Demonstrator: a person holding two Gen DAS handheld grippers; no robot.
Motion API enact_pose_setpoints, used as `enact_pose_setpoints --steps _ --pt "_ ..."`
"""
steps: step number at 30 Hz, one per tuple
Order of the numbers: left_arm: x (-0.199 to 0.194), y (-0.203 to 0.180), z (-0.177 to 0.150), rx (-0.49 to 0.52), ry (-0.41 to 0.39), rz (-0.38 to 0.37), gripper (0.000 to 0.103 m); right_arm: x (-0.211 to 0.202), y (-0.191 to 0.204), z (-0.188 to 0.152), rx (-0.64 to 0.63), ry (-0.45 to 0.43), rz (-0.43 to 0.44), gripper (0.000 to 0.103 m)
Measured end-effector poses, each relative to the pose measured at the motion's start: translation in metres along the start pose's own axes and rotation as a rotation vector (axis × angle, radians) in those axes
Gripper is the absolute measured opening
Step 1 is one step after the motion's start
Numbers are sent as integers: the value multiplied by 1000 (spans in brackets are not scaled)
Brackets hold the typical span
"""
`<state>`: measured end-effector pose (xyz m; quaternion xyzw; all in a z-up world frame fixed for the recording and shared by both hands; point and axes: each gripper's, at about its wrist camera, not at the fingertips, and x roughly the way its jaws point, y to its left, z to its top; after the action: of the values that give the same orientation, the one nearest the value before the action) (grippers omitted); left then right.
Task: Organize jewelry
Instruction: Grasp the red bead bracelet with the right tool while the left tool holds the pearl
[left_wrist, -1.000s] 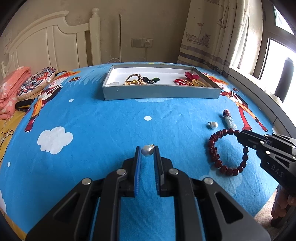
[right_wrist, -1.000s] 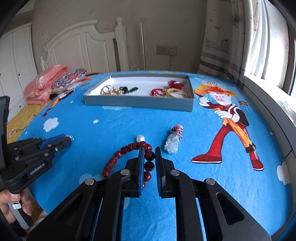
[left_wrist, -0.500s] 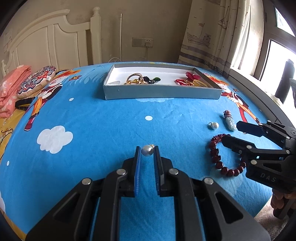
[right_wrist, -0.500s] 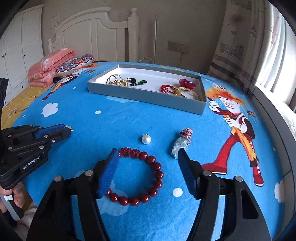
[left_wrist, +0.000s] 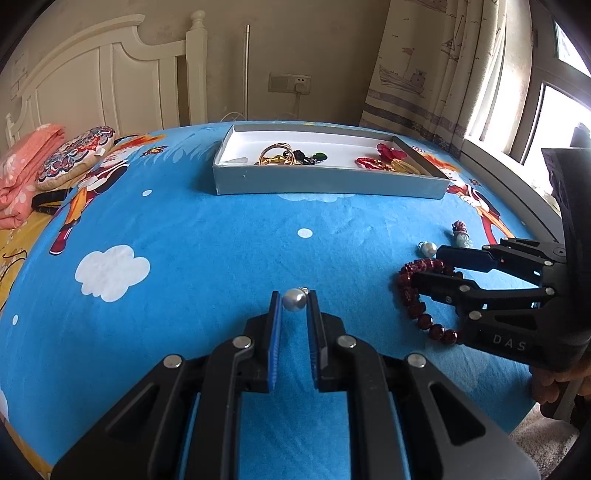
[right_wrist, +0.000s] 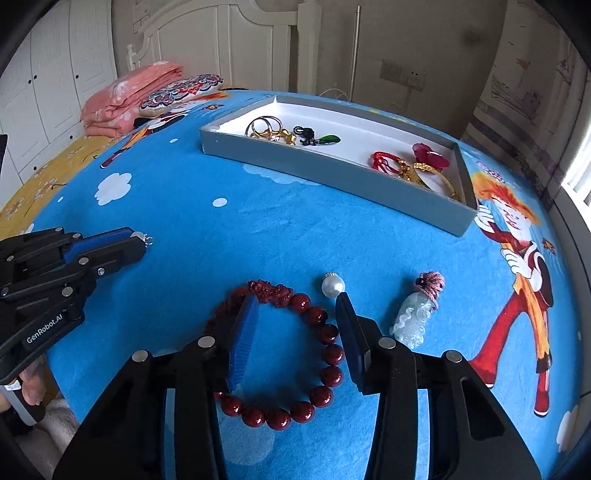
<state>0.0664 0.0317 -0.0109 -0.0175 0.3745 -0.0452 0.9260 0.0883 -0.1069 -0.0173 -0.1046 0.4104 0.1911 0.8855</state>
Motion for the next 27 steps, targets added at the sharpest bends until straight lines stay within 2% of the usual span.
enact_pose_setpoints --steps 3,4,5,6,15,27 --pt "1 -2 0 4 3 -3 13 3 0 3 2 -4 9 42" --pt "1 -3 0 5 4 -5 13 3 1 5 -4 -4 13 38" --pt "1 -2 -1 6 4 -5 13 4 2 6 -8 -7 19 33" --pt "1 -3 -1 7 4 -4 13 5 2 7 -8 -12 7 12" --pt "0 -4 0 5 -3 -7 13 -10 -5 -9 66 -15 31 12" --pt "-18 -10 21 22 -61 -8 13 -50 -24 -8 193 -121 -7 12"
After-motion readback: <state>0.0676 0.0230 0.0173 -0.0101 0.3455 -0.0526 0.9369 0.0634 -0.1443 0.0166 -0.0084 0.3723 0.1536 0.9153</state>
